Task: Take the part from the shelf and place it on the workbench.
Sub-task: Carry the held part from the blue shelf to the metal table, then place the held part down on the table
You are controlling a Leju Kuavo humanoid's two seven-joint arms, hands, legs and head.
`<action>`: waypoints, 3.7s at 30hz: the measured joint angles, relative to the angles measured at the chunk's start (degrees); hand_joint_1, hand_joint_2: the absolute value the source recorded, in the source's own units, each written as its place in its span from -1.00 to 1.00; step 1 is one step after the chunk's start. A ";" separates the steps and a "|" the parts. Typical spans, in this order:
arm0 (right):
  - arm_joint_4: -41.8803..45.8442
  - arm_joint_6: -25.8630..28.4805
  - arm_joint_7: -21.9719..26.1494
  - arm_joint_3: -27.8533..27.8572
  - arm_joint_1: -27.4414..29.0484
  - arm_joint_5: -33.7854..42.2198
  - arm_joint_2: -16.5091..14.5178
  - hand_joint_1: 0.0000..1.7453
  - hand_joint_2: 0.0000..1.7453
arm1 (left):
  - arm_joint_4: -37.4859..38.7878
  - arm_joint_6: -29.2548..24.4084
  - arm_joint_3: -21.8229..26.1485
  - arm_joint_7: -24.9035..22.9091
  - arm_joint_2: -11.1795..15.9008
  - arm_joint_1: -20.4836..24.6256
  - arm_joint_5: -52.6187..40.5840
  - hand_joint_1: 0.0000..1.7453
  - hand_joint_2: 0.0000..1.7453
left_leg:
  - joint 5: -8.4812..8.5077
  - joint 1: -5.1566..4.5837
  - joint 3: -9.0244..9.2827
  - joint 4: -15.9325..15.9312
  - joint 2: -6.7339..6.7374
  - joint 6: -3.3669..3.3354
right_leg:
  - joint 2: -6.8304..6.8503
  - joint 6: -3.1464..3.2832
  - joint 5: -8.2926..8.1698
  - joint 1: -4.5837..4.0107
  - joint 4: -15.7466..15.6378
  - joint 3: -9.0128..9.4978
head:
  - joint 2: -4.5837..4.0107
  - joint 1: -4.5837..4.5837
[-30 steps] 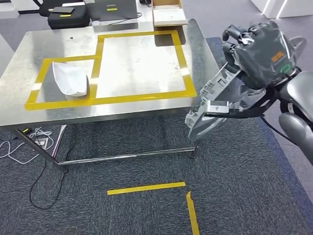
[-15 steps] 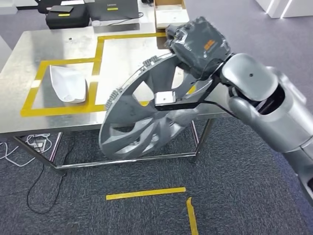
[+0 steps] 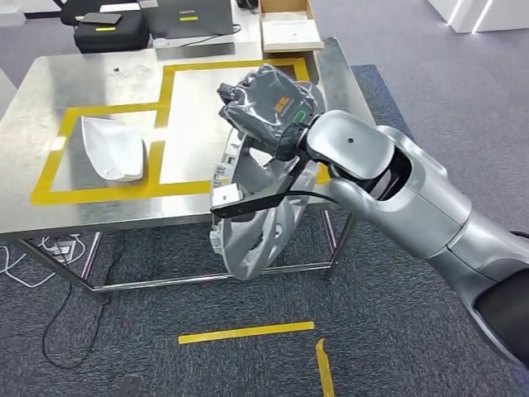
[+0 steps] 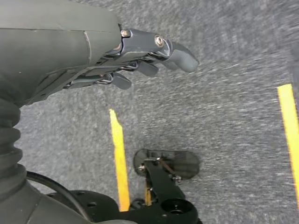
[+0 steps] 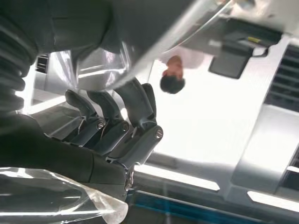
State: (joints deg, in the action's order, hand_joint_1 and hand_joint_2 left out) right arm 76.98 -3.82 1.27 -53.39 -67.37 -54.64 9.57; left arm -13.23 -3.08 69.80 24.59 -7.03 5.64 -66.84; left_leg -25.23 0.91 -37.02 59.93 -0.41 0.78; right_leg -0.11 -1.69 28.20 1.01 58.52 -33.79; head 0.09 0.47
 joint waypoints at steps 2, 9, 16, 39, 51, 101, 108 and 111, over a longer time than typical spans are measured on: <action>-0.22 0.10 -0.01 -0.37 0.15 0.00 -0.05 1.00 1.00 | 0.01 0.06 -0.06 -0.13 -0.02 -0.16 0.00 -1.00 1.00 | -0.19 0.01 0.21 -0.44 -0.03 -0.70 | 0.05 -0.64 0.24 0.06 -0.07 -0.11 | 0.00 -0.05; -0.31 2.02 -0.78 0.16 0.47 0.46 1.23 1.00 1.00 | 0.01 0.10 -0.17 -0.15 -0.03 -0.30 -0.22 -1.00 1.00 | -0.65 -0.28 0.85 -0.69 0.05 -2.51 | 0.02 -0.93 6.12 0.04 17.03 -9.86 | 0.00 -0.28; 0.16 2.97 -1.05 2.29 -0.17 1.01 2.75 1.00 1.00 | 0.02 0.11 -0.50 -0.15 -0.36 -0.39 -0.31 -1.00 1.00 | -1.42 -0.55 1.25 -0.13 -0.35 -1.28 | -0.03 0.13 -1.56 -0.38 0.72 -2.53 | 0.01 -0.27; 1.63 3.31 -1.46 3.62 -0.46 -0.49 3.70 1.00 1.00 | 0.05 0.13 -0.73 -0.04 -0.52 -0.47 -0.24 -1.00 1.00 | -1.57 -0.36 2.35 -1.19 0.07 -2.92 | -0.21 -1.44 4.59 0.00 15.68 -10.15 | 0.00 -0.49; 2.47 3.49 -1.49 3.84 -0.44 -1.07 4.74 1.00 1.00 | 0.08 0.19 -0.72 0.39 -0.74 -0.40 -0.13 -1.00 1.00 | -5.10 -0.36 1.05 5.67 0.02 -0.15 | 0.10 1.24 -2.07 0.09 -0.38 -1.99 | 0.01 -0.17; -3.09 2.21 -1.16 -2.21 3.22 -4.19 0.92 1.00 1.00 | 0.30 -0.65 -1.21 -0.75 -1.57 -0.38 -1.01 -1.00 1.00 | 1.10 -0.33 1.14 -1.97 0.18 -2.35 | 0.03 -1.09 6.76 -0.37 14.37 -6.20 | 0.00 -0.64; -5.70 0.55 -1.06 -2.40 2.67 -4.50 0.90 1.00 1.00 | 0.32 -0.80 -1.20 -1.41 -1.91 -0.38 -1.01 -1.00 1.00 | 1.28 -0.54 1.41 -2.03 0.14 -0.81 | -0.04 0.56 0.23 -0.84 -1.51 1.84 | 0.00 -0.57; -6.53 0.43 -1.07 -2.52 2.79 -4.50 0.87 1.00 1.00 | 0.32 -0.87 -1.21 -1.49 -1.95 -0.41 -1.01 -1.00 1.00 | -0.65 -0.38 0.58 0.44 0.16 0.15 | 0.13 1.58 -0.59 -0.54 -1.89 2.28 | 0.00 -0.46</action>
State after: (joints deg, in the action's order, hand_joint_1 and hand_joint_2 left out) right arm 70.44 -3.39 0.20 -55.91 -64.59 -59.14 10.44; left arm -12.92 -3.95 68.59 23.10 -8.98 5.23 -67.84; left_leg -25.88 0.54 -36.44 60.37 -0.25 0.94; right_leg 0.02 -0.11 27.60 0.47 56.63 -31.51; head 0.09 0.01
